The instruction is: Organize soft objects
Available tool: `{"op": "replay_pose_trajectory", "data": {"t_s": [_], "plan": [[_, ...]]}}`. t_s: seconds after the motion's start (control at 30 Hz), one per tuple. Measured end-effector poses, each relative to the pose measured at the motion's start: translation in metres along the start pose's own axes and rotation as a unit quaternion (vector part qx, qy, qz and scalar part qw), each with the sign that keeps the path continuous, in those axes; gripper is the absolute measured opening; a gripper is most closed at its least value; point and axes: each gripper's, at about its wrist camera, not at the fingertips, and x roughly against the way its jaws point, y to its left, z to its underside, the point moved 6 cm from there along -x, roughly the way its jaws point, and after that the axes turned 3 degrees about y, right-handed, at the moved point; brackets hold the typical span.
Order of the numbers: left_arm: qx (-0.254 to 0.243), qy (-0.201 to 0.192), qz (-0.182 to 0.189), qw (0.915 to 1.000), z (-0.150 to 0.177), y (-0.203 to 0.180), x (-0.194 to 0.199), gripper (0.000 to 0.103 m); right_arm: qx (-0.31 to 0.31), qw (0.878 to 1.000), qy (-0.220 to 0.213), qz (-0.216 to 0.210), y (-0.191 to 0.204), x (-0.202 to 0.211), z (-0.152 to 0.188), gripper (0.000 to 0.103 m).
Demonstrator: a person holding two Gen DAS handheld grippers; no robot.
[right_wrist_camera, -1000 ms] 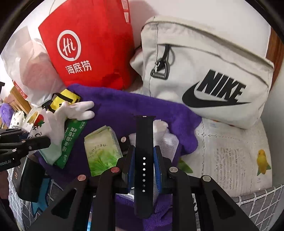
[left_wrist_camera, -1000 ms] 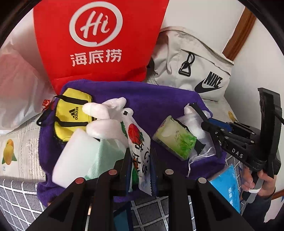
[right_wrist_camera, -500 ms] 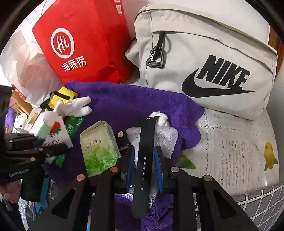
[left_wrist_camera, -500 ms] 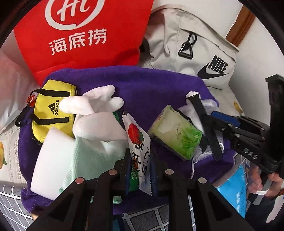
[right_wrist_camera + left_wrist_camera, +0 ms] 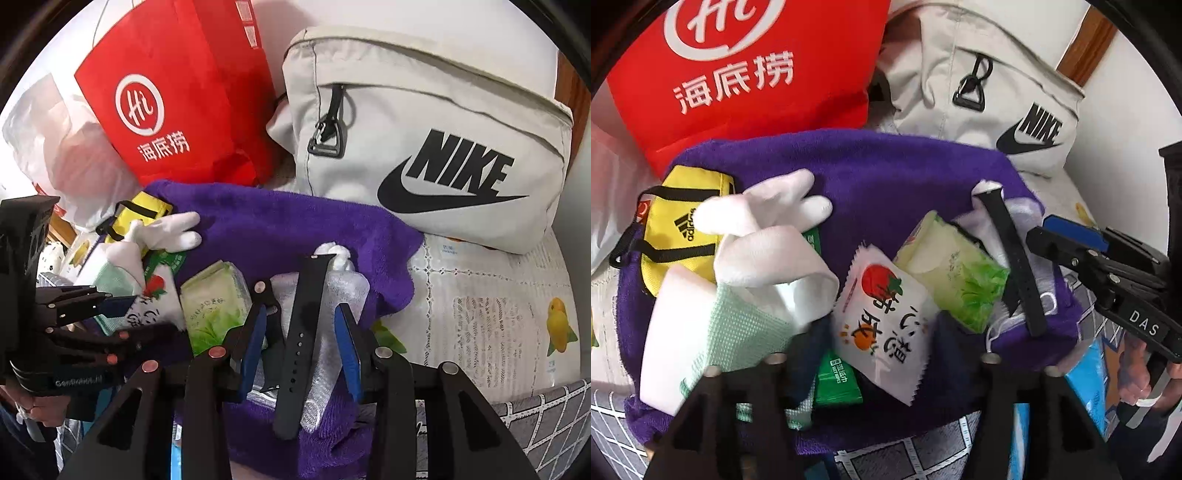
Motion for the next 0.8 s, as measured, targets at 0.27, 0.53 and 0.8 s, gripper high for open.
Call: {"op": "replay_pose_trajectory", "data": {"t_s": [0.27,0.53,0.8], "plan": [[0.003,-0.007,-0.043,0.9990,0.008,0.004,0.022,0.068,0.017,1.000,-0.008,0.017,0.011,0.018,0.002,0.042],[0.004,-0.060,-0.095,0.9936,0.010,0.011,0.053,0.077,0.024,0.999,-0.029,0.015,0.028,0.052,0.014,0.050],[0.002,-0.084,-0.091,0.9923,0.013,0.004,0.078,0.085,0.033,0.999,-0.023,0.015,0.042,0.063,0.034,0.050]]}}
